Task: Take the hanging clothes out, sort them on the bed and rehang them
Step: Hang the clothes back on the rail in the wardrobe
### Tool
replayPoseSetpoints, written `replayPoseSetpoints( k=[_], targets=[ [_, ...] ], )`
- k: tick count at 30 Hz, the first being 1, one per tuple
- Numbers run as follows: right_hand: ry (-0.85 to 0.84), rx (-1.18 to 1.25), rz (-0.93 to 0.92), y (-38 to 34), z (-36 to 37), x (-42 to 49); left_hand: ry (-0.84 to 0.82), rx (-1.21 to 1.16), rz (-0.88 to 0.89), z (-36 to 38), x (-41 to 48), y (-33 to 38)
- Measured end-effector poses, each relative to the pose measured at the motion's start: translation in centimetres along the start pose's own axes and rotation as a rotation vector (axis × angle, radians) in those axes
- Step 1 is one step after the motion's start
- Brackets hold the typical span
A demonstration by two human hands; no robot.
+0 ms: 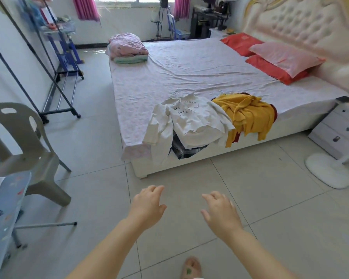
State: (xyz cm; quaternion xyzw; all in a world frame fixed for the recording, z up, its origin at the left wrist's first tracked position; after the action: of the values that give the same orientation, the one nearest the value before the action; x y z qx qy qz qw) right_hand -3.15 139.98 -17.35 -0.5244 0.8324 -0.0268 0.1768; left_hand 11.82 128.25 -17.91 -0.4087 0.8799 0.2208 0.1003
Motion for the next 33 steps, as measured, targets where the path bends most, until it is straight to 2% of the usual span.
replayPoseSetpoints(
  k=[9, 24, 33],
  targets=[
    [-0.055, -0.012, -0.074, 3.9, -6.4, 17.0, 0.002, -0.034, -0.088, -6.1, 14.4, 1.8],
    [-0.118, -0.019, -0.029, 5.6, -13.1, 47.8, -0.108, -0.06, -0.061, -16.5, 45.0, -2.8],
    [-0.147, -0.051, -0.018, 7.2, -16.8, 62.4, -0.077, -0.107, -0.078, -22.4, 57.1, -4.7]
  ],
)
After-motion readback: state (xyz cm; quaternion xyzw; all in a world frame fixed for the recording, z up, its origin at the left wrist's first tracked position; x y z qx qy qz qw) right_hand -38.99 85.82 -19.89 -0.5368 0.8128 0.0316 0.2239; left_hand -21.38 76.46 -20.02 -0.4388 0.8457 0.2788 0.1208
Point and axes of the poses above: each hand's wrist, its own x-axis towards the middle knuckle, its own z-axis out of the palm, y = z × x, the point moved 9 cm from there along x, towards the middle knuckle, and after that the axes turned 5 degrees about -y, right-handed, at the moved point
